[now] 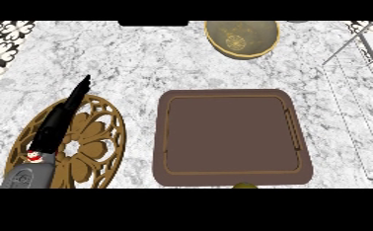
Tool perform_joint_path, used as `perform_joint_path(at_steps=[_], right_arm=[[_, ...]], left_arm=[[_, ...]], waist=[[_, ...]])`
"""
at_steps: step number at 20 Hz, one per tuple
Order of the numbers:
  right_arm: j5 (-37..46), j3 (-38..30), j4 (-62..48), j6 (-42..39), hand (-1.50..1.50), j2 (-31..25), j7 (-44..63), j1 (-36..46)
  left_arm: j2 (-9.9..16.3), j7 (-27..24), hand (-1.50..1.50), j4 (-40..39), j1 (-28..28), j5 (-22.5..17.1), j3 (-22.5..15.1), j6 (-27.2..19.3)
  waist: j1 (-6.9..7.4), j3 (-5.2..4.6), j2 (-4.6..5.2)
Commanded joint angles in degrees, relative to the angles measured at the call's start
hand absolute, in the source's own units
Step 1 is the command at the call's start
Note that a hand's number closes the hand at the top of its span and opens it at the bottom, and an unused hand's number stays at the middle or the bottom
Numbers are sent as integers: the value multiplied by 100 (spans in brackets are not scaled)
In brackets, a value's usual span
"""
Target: Pick the croissant from the tray and place it in the tiered shelf
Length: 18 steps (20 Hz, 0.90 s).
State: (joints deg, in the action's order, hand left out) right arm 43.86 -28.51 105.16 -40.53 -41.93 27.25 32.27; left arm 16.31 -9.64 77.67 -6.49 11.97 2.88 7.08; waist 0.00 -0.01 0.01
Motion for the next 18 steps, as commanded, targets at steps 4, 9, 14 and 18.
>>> perform_joint_path(at_steps=[4, 9, 14, 18], right_arm=[[176, 119, -332, 881, 150, 448, -736, -905], [222, 109, -1094, 1256, 150, 331, -1123, -868], [484, -110, -1678, 1761, 150, 105, -1639, -1272], [196, -337, -2319, 2030, 150, 412, -1566, -995]], left_arm=[[125, -141, 0, -56, 114, -66, 173, 229], [-254, -1, 0, -305, -308, 288, -23, -147], [-258, 368, 0, 548, 130, 217, -57, -3], [-63, 57, 0, 40, -33, 57, 208, 205]], waist=[[8, 1, 2], [4, 0, 8], [22, 3, -1], [19, 1, 9]])
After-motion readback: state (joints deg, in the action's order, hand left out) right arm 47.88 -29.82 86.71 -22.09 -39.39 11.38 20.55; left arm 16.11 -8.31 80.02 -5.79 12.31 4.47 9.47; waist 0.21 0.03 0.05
